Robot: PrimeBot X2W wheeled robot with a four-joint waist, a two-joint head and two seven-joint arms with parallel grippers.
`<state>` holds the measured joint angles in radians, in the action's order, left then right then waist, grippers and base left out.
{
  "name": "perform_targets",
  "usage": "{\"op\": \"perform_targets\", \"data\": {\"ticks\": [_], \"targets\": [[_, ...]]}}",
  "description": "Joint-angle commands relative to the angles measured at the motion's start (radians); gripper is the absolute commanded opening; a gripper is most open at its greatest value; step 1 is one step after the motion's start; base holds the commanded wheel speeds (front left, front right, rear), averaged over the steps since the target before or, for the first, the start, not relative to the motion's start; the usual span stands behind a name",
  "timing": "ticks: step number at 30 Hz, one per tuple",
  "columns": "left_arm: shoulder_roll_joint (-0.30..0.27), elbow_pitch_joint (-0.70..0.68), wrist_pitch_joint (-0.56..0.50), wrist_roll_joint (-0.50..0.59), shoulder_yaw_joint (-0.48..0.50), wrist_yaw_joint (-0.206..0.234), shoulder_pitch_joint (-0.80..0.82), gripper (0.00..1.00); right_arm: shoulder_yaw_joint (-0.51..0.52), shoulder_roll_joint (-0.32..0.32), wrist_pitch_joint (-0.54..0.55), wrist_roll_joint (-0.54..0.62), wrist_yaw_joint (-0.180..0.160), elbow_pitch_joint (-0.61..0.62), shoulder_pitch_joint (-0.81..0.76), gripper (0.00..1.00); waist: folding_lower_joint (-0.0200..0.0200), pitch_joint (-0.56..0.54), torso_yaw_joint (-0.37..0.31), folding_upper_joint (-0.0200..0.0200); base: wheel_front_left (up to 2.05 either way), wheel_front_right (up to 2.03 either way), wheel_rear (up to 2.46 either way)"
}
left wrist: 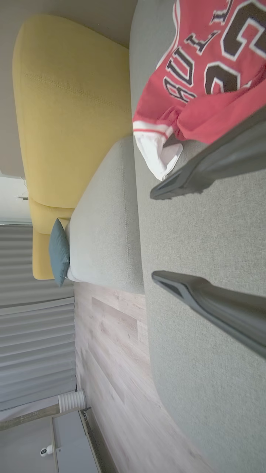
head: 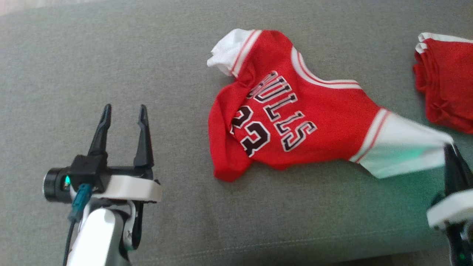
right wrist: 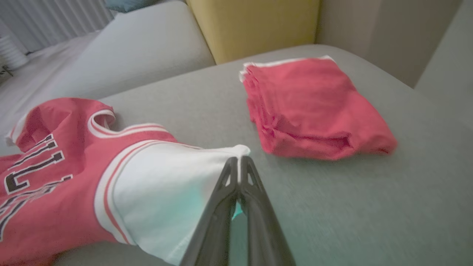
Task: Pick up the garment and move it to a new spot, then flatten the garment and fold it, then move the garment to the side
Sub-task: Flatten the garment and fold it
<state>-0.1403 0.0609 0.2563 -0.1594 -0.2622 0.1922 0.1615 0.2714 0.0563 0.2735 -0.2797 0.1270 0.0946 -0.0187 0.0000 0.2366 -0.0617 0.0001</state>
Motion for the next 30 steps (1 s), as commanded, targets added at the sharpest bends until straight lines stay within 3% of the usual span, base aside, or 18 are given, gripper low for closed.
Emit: {"op": "perform_targets", "data": {"ticks": [1,6,7,8,15,20,30], "targets": [[-0.011,-0.037,0.005,0.011,0.047,0.0,0.003,1.0,-0.001,0.006,0.002,0.004,0.004,0.053,0.002,0.0,0.0,0.003,-0.006,-0.0001,0.0,0.0,0.0],[-0.018,-0.04,0.005,0.013,0.061,0.002,-0.004,1.0,0.011,-0.004,-0.012,-0.004,0.004,0.044,-0.048,0.0,0.0,0.01,-0.023,-0.0001,0.0,0.0,0.0],[-0.019,-0.039,0.005,0.014,0.062,0.002,-0.004,1.0,0.0,-0.005,-0.022,-0.006,0.004,0.04,-0.042,0.55,0.0,0.01,-0.026,-0.0001,0.0,0.0,0.0],[-0.02,-0.038,0.005,0.014,0.063,0.001,-0.005,1.0,-0.011,-0.005,-0.036,0.0,0.004,0.037,-0.035,1.0,0.0,0.009,-0.029,-0.0001,0.0,0.0,0.0],[-0.019,-0.026,0.005,0.016,0.055,-0.002,-0.02,1.0,-0.176,0.02,-0.195,0.079,0.004,0.103,0.031,1.0,0.0,-0.025,-0.027,-0.0001,0.0,0.0,0.0],[-0.018,-0.022,0.005,0.02,0.038,-0.002,-0.045,1.0,-0.287,0.043,-0.22,0.092,0.004,0.114,0.037,1.0,0.0,-0.055,-0.01,-0.0001,0.0,0.0,0.0],[-0.017,-0.034,-0.012,0.024,0.008,0.007,-0.096,1.0,-0.322,0.031,-0.227,0.083,0.004,0.103,0.005,1.0,0.0,-0.084,0.015,-0.0001,0.0,0.0,0.0]]}}
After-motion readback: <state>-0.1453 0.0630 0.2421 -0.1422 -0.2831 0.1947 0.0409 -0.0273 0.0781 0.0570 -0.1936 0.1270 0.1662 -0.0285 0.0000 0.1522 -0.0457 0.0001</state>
